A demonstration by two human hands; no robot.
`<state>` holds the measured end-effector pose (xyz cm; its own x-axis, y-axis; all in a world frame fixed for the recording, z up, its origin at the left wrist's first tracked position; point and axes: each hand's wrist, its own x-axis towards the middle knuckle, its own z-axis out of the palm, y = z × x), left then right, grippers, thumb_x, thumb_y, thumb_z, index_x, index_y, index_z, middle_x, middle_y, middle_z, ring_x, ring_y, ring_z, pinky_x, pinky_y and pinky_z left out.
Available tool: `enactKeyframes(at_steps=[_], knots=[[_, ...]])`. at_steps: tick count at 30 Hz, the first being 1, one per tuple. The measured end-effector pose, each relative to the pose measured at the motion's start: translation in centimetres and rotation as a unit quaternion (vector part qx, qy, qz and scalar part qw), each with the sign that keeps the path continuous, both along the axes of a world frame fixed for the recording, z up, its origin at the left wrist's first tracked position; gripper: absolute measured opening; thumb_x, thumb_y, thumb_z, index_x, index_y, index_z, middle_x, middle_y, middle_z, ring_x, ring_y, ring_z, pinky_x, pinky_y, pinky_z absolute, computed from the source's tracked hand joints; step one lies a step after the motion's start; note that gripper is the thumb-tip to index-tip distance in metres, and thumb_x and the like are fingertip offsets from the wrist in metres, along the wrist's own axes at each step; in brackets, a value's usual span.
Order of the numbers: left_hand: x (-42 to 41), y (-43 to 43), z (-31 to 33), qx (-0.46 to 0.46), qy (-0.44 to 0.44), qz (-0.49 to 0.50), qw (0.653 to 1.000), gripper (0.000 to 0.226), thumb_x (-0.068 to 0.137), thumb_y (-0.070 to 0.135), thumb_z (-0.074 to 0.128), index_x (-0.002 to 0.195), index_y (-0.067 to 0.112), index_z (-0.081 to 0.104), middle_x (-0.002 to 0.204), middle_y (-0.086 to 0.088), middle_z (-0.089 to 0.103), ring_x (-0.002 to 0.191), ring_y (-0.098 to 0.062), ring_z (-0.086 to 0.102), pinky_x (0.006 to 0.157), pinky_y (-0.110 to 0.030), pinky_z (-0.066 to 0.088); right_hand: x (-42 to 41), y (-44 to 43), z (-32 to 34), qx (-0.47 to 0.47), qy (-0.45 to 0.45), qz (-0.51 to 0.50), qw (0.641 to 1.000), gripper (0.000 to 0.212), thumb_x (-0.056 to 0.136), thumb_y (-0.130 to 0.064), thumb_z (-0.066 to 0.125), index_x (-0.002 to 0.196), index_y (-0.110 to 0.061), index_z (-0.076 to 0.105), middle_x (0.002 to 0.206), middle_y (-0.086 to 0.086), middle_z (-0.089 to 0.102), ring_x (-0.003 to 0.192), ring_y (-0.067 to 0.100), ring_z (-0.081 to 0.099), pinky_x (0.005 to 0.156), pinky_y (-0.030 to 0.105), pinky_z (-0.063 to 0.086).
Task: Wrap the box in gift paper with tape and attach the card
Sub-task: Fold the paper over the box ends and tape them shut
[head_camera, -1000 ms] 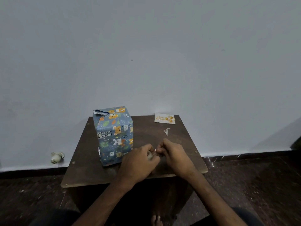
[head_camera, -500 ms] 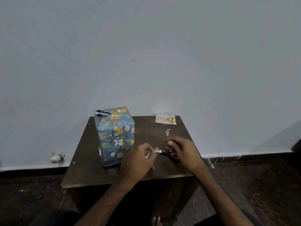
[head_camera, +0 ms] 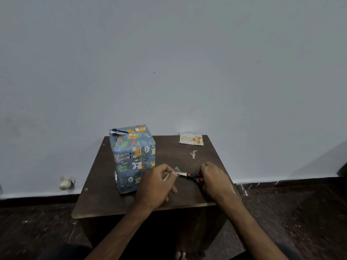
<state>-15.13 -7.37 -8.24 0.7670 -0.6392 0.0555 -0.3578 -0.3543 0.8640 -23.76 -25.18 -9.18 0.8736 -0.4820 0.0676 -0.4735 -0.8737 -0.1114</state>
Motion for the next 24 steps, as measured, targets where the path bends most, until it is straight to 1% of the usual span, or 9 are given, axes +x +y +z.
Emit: enactKeyframes(at_steps=[2, 4, 7, 9, 11, 13, 16, 20, 24], knots=[[0.1, 0.0, 0.0, -0.003, 0.002, 0.0, 1.0, 0.015, 0.1, 0.029, 0.055, 0.088, 0.025, 0.063, 0.064, 0.005, 0.073, 0.039, -0.018, 0.058, 0.05, -0.032, 0.051, -0.5, -0.7, 0.3, 0.013, -0.013, -0.03, 0.999, 0.014, 0.094, -0.025, 0.059, 0.106, -0.017, 0.058, 0.108, 0.0, 0.061, 0.101, 0.022, 0.06, 0.077, 0.034, 0.049], [0.2, -0.1, -0.1, -0.003, 0.0, 0.001, 1.0, 0.015, 0.1, 0.029, 0.055, 0.088, 0.025, 0.063, 0.063, 0.005, 0.073, 0.039, -0.017, 0.058, 0.05, -0.033, 0.052, -1.2, -1.7, 0.3, 0.113, -0.074, -0.054, 0.989, 0.007, 0.093, -0.021, 0.061, 0.099, -0.016, 0.061, 0.096, -0.003, 0.066, 0.092, 0.02, 0.064, 0.075, 0.033, 0.05], [0.2, -0.2, -0.2, -0.005, -0.001, 0.005, 1.0, 0.016, 0.1, 0.029, 0.055, 0.087, 0.024, 0.063, 0.063, 0.006, 0.073, 0.039, -0.017, 0.058, 0.049, -0.031, 0.05, -2.3, -1.8, 1.0, 0.431, -0.178, -0.017, 0.885, 0.012, 0.089, 0.0, 0.067, 0.1, -0.005, 0.065, 0.082, 0.002, 0.071, 0.077, 0.011, 0.068, 0.067, 0.02, 0.053], [0.2, -0.3, -0.3, -0.007, 0.0, 0.01, 1.0, 0.016, 0.099, 0.028, 0.056, 0.086, 0.023, 0.063, 0.062, 0.005, 0.072, 0.038, -0.016, 0.057, 0.048, -0.029, 0.049, -3.0, -1.5, 1.6, 0.512, -0.171, 0.033, 0.841, 0.023, 0.083, -0.004, 0.071, 0.104, 0.001, 0.063, 0.083, 0.005, 0.069, 0.069, 0.004, 0.063, 0.056, 0.011, 0.045], [0.2, -0.5, -0.3, -0.012, 0.006, 0.013, 1.0, 0.016, 0.099, 0.028, 0.056, 0.086, 0.022, 0.063, 0.061, 0.004, 0.072, 0.038, -0.017, 0.057, 0.048, -0.029, 0.049, -3.2, -1.6, 1.3, 0.55, -0.119, 0.055, 0.825, 0.036, 0.074, -0.018, 0.07, 0.105, -0.003, 0.06, 0.082, -0.002, 0.066, 0.067, -0.001, 0.06, 0.057, 0.01, 0.044], [0.1, -0.6, -0.2, -0.016, 0.011, 0.015, 1.0, 0.016, 0.099, 0.028, 0.056, 0.086, 0.021, 0.063, 0.062, 0.003, 0.072, 0.038, -0.018, 0.057, 0.049, -0.028, 0.048, -3.0, -1.7, 0.5, 0.536, -0.072, 0.065, 0.839, 0.043, 0.072, -0.034, 0.077, 0.105, -0.013, 0.058, 0.081, -0.011, 0.066, 0.073, -0.002, 0.061, 0.071, 0.019, 0.046], [0.2, -0.6, 0.0, -0.027, 0.017, 0.021, 0.999, 0.015, 0.099, 0.027, 0.056, 0.088, 0.02, 0.062, 0.063, 0.002, 0.073, 0.038, -0.019, 0.057, 0.048, -0.024, 0.046, -3.1, -2.7, -1.9, 0.549, -0.01, 0.096, 0.83, 0.063, 0.06, -0.06, 0.088, 0.099, -0.022, 0.057, 0.081, -0.01, 0.068, 0.074, 0.002, 0.061, 0.074, 0.029, 0.047], [0.5, -0.6, -0.1, -0.04, 0.027, 0.028, 0.998, 0.008, 0.098, 0.026, 0.057, 0.092, 0.021, 0.059, 0.064, 0.002, 0.073, 0.039, -0.021, 0.057, 0.05, -0.024, 0.045, -4.2, -0.2, 1.3, 0.579, 0.005, 0.111, 0.807, 0.033, 0.079, -0.031, 0.071, 0.102, -0.013, 0.054, 0.086, -0.005, 0.058, 0.071, -0.003, 0.054, 0.065, 0.012, 0.041], [0.7, -0.5, -0.4, -0.038, 0.036, 0.032, 0.998, 0.006, 0.098, 0.027, 0.058, 0.094, 0.022, 0.058, 0.065, 0.002, 0.073, 0.04, -0.022, 0.058, 0.051, -0.026, 0.046, -4.1, 0.1, 1.3, 0.576, -0.011, 0.123, 0.808, 0.044, 0.073, -0.045, 0.074, 0.1, -0.015, 0.057, 0.095, 0.006, 0.058, 0.085, 0.012, 0.053, 0.077, 0.024, 0.042]])
